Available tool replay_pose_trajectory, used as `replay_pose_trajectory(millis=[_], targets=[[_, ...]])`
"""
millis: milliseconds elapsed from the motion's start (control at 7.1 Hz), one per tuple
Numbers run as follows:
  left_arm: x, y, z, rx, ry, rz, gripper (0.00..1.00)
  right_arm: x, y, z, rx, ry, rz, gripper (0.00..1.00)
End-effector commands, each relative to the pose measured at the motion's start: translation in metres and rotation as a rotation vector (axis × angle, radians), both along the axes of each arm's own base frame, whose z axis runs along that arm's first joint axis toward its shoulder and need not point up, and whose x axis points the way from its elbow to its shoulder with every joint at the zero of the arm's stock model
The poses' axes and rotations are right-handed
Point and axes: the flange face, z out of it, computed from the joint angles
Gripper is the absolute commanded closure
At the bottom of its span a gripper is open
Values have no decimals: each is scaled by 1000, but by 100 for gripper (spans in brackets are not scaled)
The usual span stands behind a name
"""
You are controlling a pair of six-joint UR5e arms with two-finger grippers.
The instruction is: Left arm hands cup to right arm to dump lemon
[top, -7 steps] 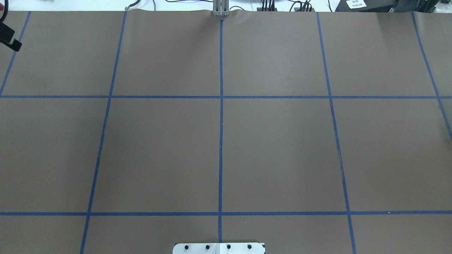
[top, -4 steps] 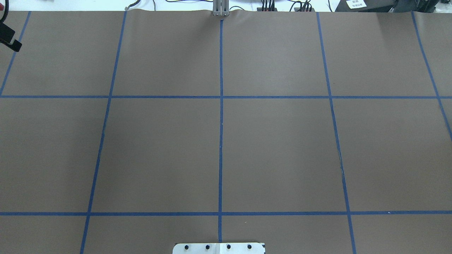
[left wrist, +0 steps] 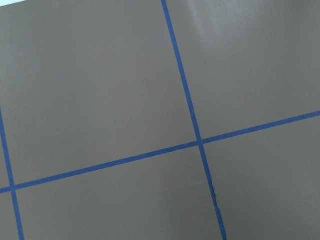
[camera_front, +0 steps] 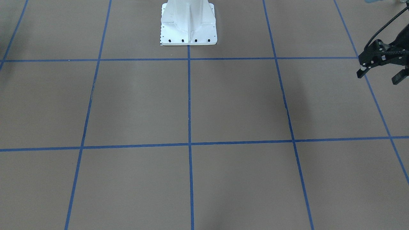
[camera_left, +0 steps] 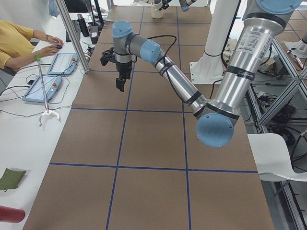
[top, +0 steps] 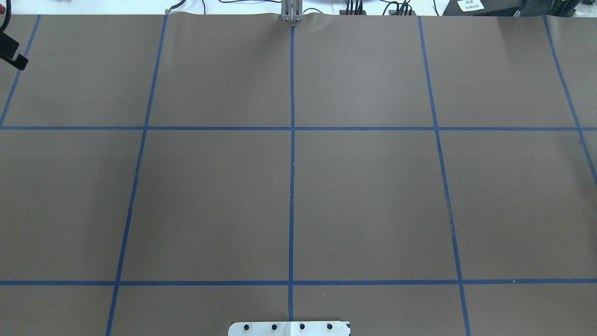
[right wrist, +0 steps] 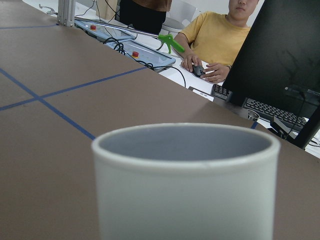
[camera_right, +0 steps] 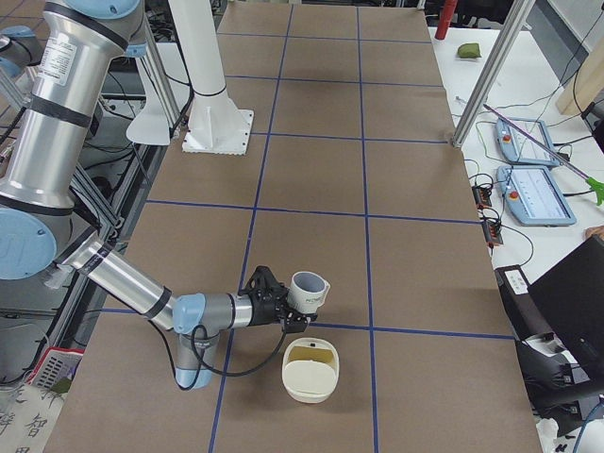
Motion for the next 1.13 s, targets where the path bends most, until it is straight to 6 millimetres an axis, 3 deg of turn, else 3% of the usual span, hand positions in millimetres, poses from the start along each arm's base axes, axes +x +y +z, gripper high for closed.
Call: replay_pose_trajectory(millis=[0,282,423,564,704,845,986], targets=[[0,2,3,-6,0,0,0,-31,-72,-64,-20,-68,6,100],[0,1,4,-10,5,3,0,-80,-159,-128,-5,-179,-11,100],[1,1,3,-13,11,5,0,-124,-200,-173,6,-239,-50,100],[1,0,5,-17,10,5,0,-150,-235,-214,18,-246,-63,100],[2,-2,6,-21,10,6,0,-195,-264,-257,9,-245,-83,100],[7,-12,13,-53,15,6,0,-358,-267,-357,19,-214,16,100],[10,-12,5,-77,37,-49,0,-386,-252,-385,49,-232,64,100]])
